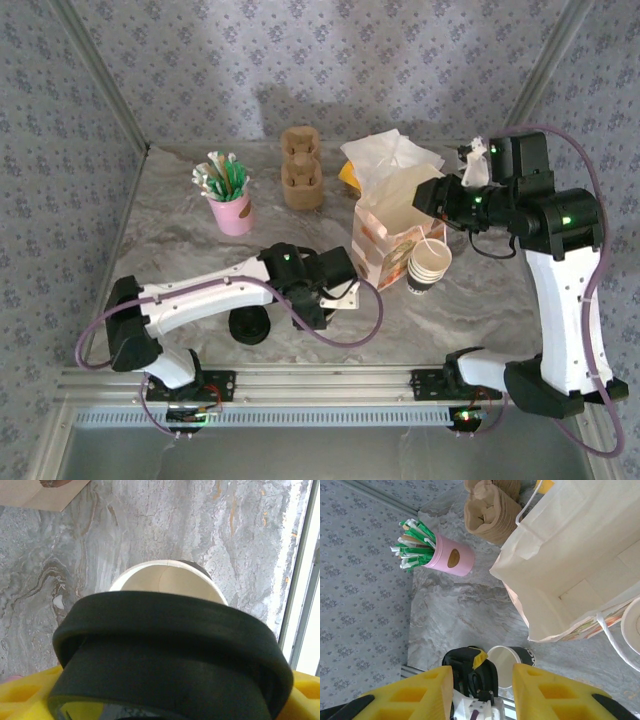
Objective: Pack the takeout coffee
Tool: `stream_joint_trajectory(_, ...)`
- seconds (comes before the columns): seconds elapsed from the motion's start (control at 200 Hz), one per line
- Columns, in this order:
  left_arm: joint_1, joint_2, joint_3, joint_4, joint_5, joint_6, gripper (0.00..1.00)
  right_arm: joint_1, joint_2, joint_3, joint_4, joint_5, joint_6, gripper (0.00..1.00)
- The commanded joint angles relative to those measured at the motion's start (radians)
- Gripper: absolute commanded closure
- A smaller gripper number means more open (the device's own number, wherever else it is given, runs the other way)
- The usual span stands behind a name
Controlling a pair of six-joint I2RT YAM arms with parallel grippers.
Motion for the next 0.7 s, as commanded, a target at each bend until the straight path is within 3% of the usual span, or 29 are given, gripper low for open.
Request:
stream_joint_trajectory(0.0, -0.008, 0.021, 0.033, -0.041, -0.018, 0.033, 0.2, -0.012, -0.019, -0.01, 0.006, -0.03, -0.022, 0.63)
stream_joint_trajectory(0.695, -0.007, 0.121, 0.044, -0.087, -0.115, 0.094, 0.17, -0.047, -0.02, -0.023, 0.009, -0.071, -0.033, 0.62)
